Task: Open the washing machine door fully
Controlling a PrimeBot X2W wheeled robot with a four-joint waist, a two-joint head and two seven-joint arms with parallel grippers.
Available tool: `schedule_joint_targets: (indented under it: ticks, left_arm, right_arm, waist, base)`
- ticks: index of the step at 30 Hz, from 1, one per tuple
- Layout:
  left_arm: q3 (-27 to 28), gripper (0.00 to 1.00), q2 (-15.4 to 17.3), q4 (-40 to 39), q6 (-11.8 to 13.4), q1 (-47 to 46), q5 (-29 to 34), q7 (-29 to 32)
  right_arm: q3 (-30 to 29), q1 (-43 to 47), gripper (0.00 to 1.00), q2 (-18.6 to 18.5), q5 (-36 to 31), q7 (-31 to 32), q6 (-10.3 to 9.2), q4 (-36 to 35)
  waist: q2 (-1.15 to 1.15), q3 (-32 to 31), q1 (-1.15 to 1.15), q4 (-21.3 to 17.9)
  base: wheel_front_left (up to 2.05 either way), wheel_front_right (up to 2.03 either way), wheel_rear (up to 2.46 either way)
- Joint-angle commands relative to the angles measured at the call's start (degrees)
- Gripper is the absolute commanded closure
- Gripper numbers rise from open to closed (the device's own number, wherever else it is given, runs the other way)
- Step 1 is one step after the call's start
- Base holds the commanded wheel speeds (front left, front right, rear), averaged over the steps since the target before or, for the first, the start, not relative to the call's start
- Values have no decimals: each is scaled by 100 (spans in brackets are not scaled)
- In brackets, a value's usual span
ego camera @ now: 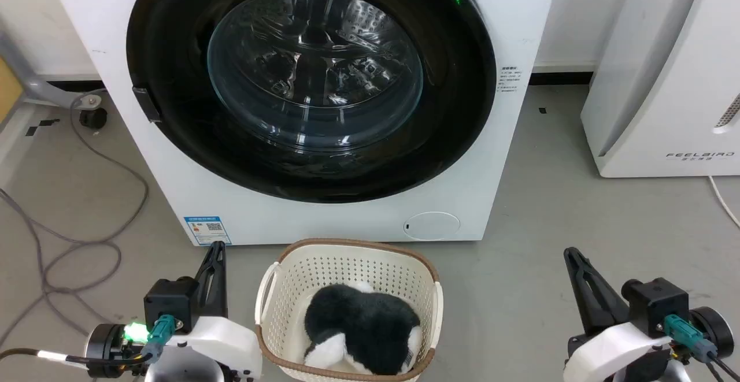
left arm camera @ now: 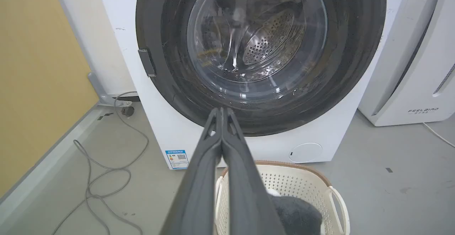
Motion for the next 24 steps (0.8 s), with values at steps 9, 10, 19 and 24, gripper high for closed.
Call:
schedule_joint_targets:
  ticks: [9, 10, 19, 24]
  left_arm:
    - [-10, 100, 3, -26, -25, 102, 10, 2]
    - [-10, 100, 3, -26, -25, 102, 10, 2]
    - [-3, 0, 0, 8, 4, -2, -7, -7]
    - [-90, 0, 0, 101, -26, -22, -106, -91]
  right_arm:
    - [-12, -5, 100, 1, -44, 3, 3, -24]
    - [-12, -5, 100, 1, -44, 3, 3, -24]
    - [6, 3, 0, 0, 9, -7, 0, 6]
    - [-18, 28, 0, 0, 79, -91, 0, 66]
  waist:
    - [0, 0, 0, 0]
    - [0, 0, 0, 0]
    - [0, 1, 0, -1]
    - [0, 4, 0, -3]
  base:
    - [0, 0, 0]
    - [0, 0, 0]
    - [0, 0, 0]
    - [0, 0, 0]
